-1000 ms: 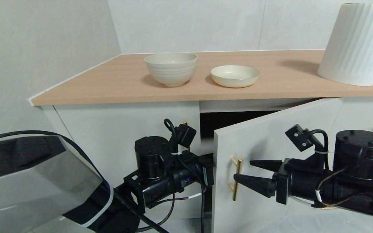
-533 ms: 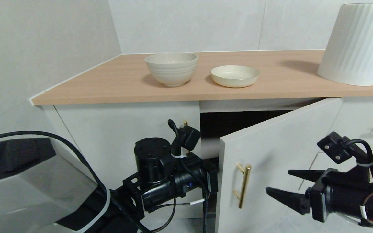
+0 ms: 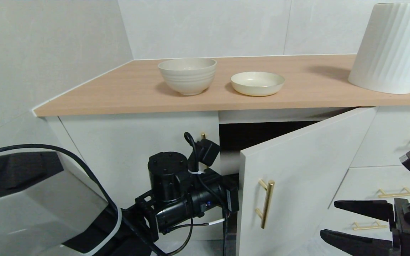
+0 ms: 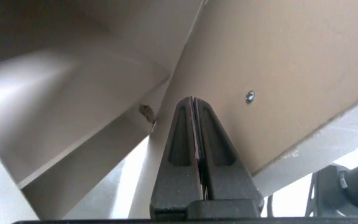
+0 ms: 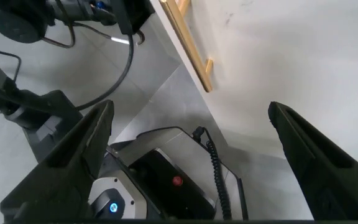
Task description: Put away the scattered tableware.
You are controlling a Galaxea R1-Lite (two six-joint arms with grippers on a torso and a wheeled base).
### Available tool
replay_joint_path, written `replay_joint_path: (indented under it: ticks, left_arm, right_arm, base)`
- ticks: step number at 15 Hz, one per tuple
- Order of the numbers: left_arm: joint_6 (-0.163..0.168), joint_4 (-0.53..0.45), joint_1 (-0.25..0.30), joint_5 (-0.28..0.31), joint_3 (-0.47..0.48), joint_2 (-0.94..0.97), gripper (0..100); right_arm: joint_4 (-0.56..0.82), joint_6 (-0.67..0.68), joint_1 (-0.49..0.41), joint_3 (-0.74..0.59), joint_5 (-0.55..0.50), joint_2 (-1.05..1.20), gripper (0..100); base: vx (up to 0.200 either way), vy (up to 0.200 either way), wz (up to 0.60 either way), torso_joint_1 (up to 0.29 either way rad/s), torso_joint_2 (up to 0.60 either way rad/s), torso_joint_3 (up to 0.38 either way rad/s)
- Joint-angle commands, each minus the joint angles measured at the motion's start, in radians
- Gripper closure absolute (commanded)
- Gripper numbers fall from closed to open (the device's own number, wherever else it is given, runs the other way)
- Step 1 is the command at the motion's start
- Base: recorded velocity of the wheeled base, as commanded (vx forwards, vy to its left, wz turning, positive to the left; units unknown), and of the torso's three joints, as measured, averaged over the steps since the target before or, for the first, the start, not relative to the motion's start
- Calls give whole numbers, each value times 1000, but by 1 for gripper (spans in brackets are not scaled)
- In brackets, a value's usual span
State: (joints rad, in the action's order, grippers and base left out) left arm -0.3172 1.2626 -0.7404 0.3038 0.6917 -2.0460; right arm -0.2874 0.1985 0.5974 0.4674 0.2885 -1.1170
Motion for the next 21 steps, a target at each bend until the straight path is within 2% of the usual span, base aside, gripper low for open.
replay_joint_path:
  ticks: [1,5,9,14,19,21]
  left_arm:
    - [0,-3,0,0,0,-2,100]
    - [0,-8,0,0,5,-2,100]
    - [0,-11,0,0,46,-30,100]
    - [0,-58,0,0,94,-42,100]
    - [0,-135,1,0,155,-39,100]
    - [0,-169,1,0,195,-48,100]
  right_arm:
    - [1,-1,2,-6,3,9,0]
    - [1,-1,2,-15,20,6,0]
    - [2,-1,2,-18,20,-3,0]
    - [1,-2,2,-23,20,-3,0]
    - [1,-1,2,-23,20,0,0]
    - [1,-2,2,-23,20,3,0]
  base:
    - [0,0,0,0,0,0]
    - [-200,0,0,5,0,0]
    - [0,0,0,0,0,0]
    - [0,0,0,0,0,0]
    - [-200,0,0,5,1,0]
    - [0,0,0,0,0,0]
